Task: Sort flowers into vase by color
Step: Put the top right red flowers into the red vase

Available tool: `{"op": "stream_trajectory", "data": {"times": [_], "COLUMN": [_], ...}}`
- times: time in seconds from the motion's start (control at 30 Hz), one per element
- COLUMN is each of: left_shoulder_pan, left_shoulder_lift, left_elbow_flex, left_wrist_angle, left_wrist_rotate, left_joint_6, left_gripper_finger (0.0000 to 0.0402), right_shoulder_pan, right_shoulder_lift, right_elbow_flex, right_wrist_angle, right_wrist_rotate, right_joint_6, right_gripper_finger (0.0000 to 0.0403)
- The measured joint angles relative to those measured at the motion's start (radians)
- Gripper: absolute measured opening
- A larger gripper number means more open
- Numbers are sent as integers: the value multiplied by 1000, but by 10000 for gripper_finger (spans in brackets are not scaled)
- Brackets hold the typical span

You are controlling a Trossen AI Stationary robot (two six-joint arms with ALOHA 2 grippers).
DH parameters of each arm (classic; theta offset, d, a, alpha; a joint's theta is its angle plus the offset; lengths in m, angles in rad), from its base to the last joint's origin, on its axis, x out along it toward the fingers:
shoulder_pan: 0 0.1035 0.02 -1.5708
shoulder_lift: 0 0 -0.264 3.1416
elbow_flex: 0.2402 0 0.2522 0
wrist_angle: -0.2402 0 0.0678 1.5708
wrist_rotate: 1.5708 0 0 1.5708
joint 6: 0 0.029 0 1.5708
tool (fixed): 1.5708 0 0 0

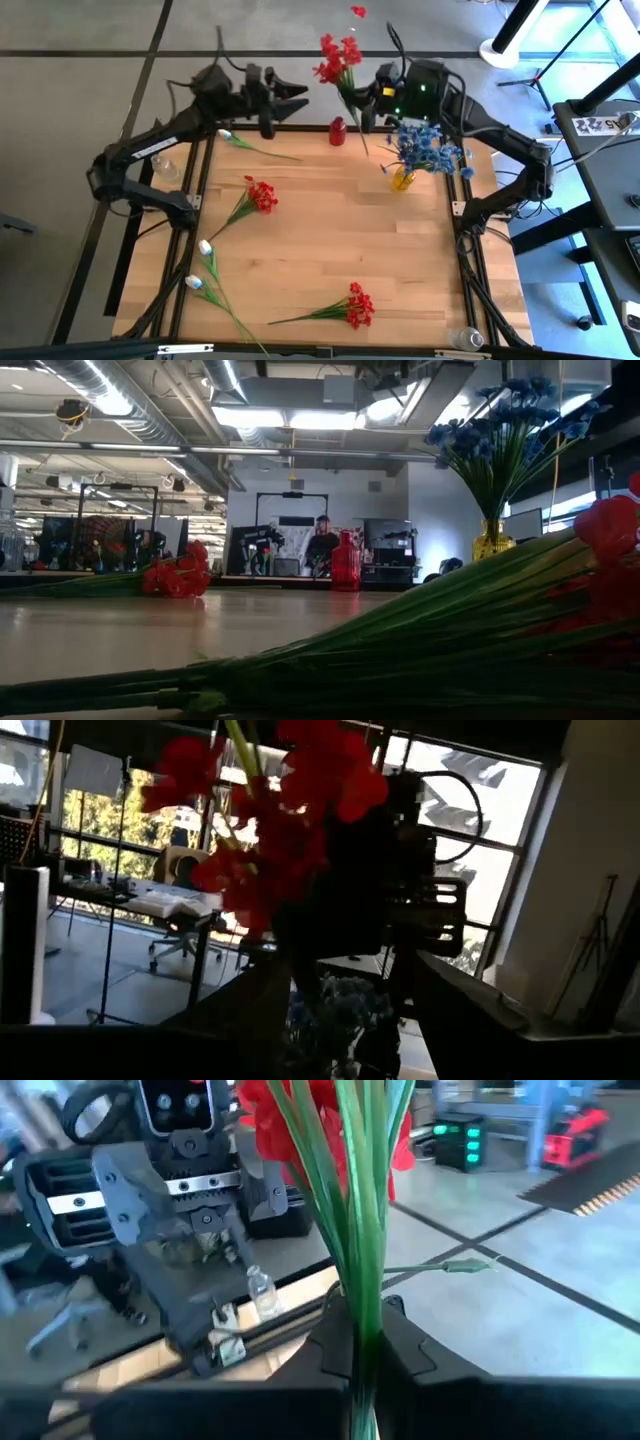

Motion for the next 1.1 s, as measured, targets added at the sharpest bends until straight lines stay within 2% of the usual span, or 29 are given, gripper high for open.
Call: {"op": "stream_trajectory", "data": {"times": [0.17,0.27,0.37,0.53,0.7,0.9,1.1], "left_shoulder_pan": [-28,-46,-55,-60,-73,-75,-67], "left_shoulder_lift": [117,183,226,262,262,262,263], "left_elbow_flex": [0,0,0,-1,-1,-1,-1], "left_wrist_angle": [188,297,360,367,379,474,461], "left_wrist_rotate": [-28,-61,-91,-125,-127,-99,-106], "left_joint_6": [34,58,60,50,31,-22,-111], "left_gripper_finger": [199,198,198,198,198,198,180], "right_shoulder_pan": [-83,-100,-100,-97,-98,-96,-96], "right_shoulder_lift": [23,37,42,42,49,78,115], "right_elbow_flex": [-7,-8,-8,-8,-8,-8,-8], "right_wrist_angle": [21,34,38,42,83,105,104], "right_wrist_rotate": [-216,-286,-299,-307,-372,-359,-375], "right_joint_6": [-85,-119,-176,-251,-260,-257,-243], "right_gripper_finger": [9,13,10,9,11,11,23]}}
